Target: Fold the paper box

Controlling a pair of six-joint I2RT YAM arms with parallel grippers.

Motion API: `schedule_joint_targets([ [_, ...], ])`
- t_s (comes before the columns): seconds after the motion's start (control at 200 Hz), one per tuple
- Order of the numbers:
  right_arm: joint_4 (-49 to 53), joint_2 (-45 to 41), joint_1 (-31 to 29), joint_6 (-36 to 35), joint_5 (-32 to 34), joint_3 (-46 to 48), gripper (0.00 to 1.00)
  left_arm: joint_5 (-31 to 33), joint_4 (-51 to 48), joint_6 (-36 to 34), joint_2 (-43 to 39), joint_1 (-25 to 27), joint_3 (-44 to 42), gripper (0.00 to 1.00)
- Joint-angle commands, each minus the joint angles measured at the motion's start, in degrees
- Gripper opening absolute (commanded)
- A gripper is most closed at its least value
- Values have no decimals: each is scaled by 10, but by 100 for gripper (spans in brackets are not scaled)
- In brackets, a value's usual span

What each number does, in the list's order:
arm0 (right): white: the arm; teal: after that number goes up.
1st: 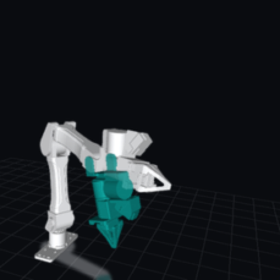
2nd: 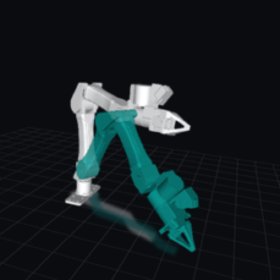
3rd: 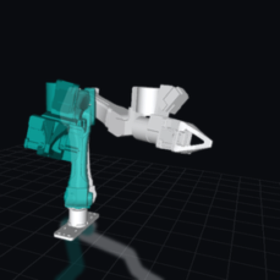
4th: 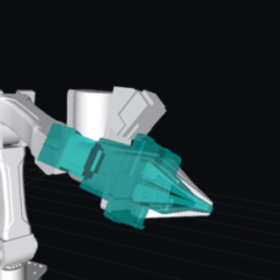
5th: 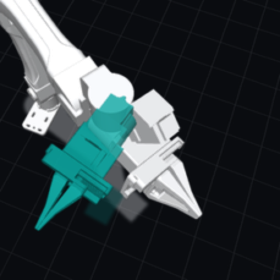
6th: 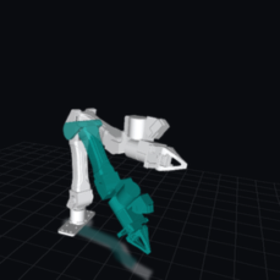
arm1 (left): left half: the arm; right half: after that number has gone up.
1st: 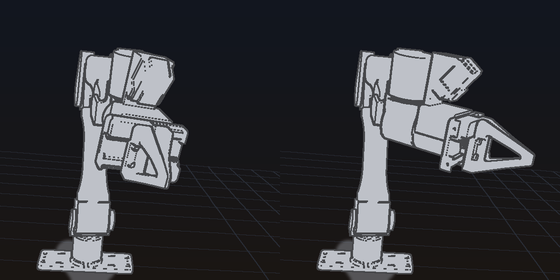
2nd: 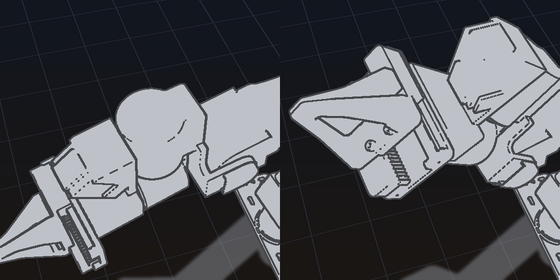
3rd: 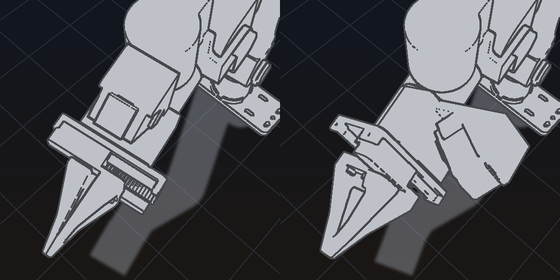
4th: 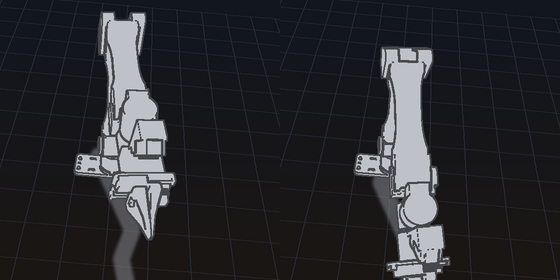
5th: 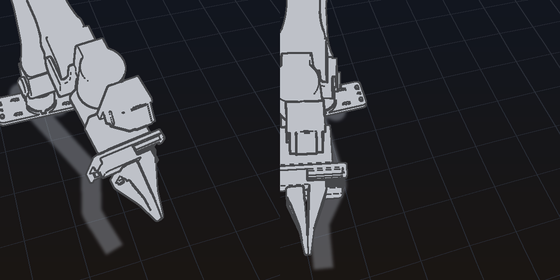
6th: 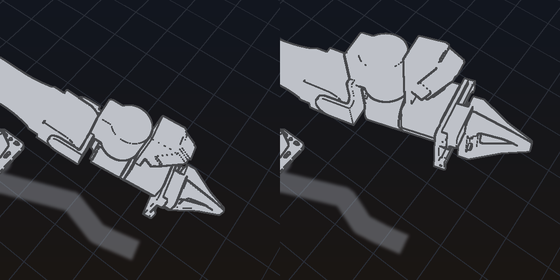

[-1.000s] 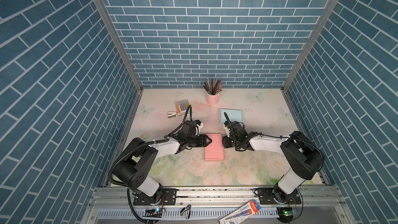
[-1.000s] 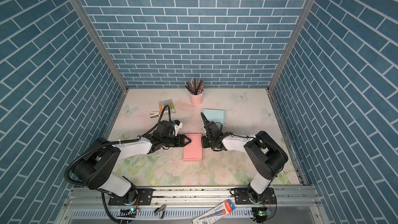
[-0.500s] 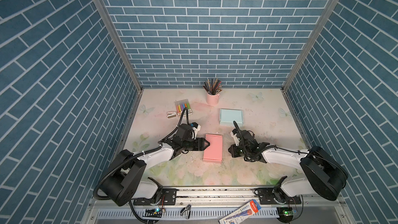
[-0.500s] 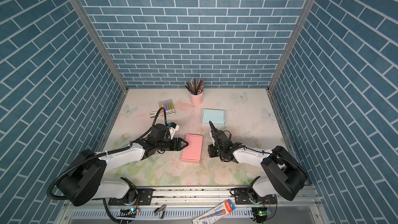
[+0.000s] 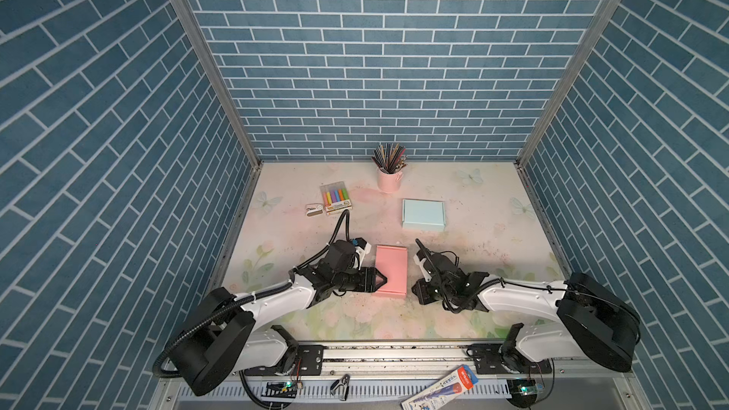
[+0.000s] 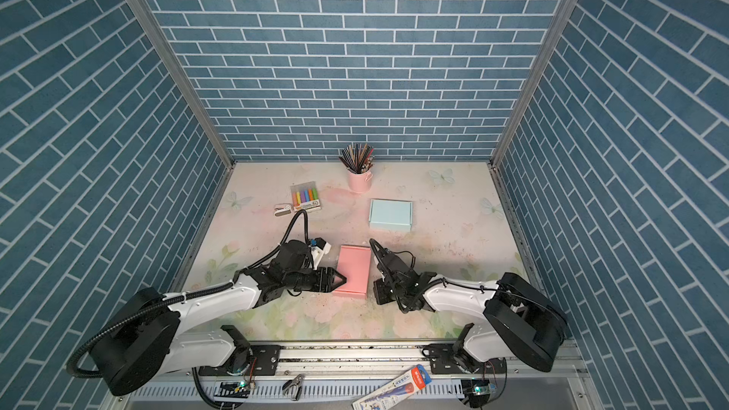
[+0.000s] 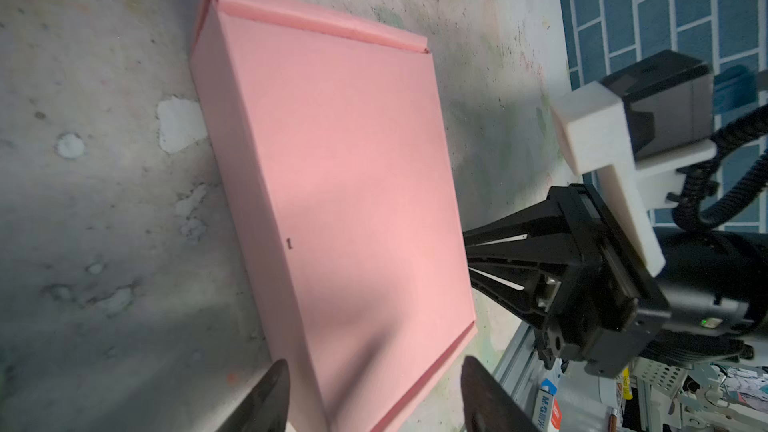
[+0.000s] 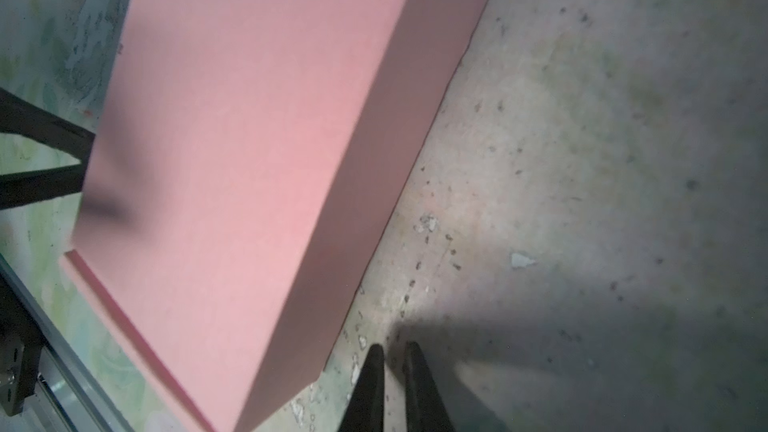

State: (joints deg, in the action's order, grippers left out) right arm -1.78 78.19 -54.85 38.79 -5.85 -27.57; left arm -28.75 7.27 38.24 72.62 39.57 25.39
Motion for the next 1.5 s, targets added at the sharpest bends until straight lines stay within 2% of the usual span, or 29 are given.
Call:
schedule_joint_targets([
  [0.0,17,-2,-10,27,19,9,13,12,14,18,-2,12,-9,66],
  [1.045,-49,8,-67,27,45,-11,11,28,133,100,39,91,-27,65],
  [1.32,-47,5,-68,24,42,-5,11,40,109,91,36,90,-18,65],
  [1.495,-43,19,-70,15,36,-9,13,40,87,76,35,69,-10,65],
])
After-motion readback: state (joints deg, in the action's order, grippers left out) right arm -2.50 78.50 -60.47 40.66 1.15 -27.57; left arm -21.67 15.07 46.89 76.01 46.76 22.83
